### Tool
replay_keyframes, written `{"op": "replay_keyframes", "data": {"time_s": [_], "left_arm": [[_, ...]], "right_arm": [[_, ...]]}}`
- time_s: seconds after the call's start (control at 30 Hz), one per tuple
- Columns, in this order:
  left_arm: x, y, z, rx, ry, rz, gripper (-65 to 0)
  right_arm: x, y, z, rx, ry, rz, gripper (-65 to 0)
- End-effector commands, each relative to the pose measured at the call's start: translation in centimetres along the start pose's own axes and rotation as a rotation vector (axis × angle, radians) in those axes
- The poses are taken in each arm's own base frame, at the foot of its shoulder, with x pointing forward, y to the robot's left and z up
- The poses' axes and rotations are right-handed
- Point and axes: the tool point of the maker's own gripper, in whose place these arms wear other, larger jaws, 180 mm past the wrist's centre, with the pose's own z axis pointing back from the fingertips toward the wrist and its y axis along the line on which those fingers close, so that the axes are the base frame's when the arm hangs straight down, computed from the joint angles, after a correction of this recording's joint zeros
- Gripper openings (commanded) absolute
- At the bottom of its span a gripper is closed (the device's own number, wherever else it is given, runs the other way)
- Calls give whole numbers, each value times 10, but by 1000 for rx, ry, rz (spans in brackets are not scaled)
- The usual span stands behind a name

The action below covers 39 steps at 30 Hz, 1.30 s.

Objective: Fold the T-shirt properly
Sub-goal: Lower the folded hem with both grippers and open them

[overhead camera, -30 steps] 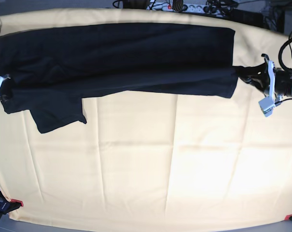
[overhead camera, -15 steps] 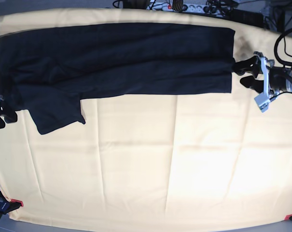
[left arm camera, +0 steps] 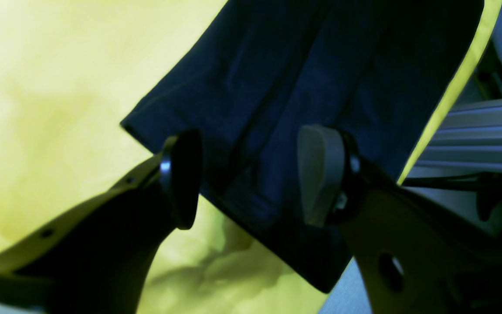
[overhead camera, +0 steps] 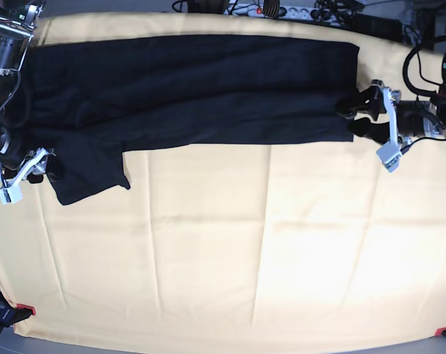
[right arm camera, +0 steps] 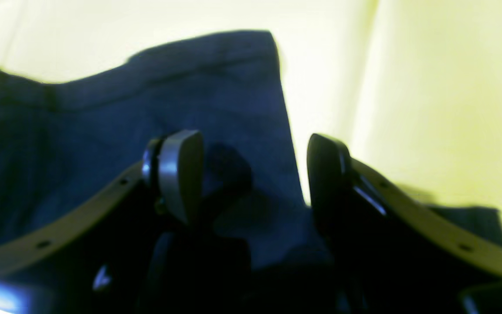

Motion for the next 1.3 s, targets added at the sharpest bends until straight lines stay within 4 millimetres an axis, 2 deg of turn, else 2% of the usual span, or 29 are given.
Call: {"op": "replay_keyframes", "data": {"time_s": [0.0,0.23,0.43,0.57,0.67,0.8,0.97,1.1,1.17,1.27], "left_arm": [[13,3,10,11,-33,-26,-285],[13,3,10,11,-31,-26,-285],[14,2,10,8,-35,-24,-285],[14,2,10,9,-35,-25,-286],[14,2,10,9,-35,-25,-285],[14,2,10,9,-35,-25,-286],[15,2,10,9,-40,-25,-285],[15,2,10,9,-43,-25,-286],[15,2,10,9,-42,-25,-286],[15,2,10,9,-42,-26,-285]], "right_arm": [[28,-9,6,-12,-72,8,-256],[32,-12,-1,3,-77,-26,-256],[14,-8,-11,-14,-26,-8,-256],[19,2,-14,21,-57,-39,-268],[26,5,-14,44,-83,-56,-392],[34,11,-12,74,-110,-76,-640],[40,23,-7,135,-111,-100,-650],[54,36,1,170,-117,-57,-650],[61,47,8,193,-120,-20,-650],[60,69,25,261,-107,24,-650]]}}
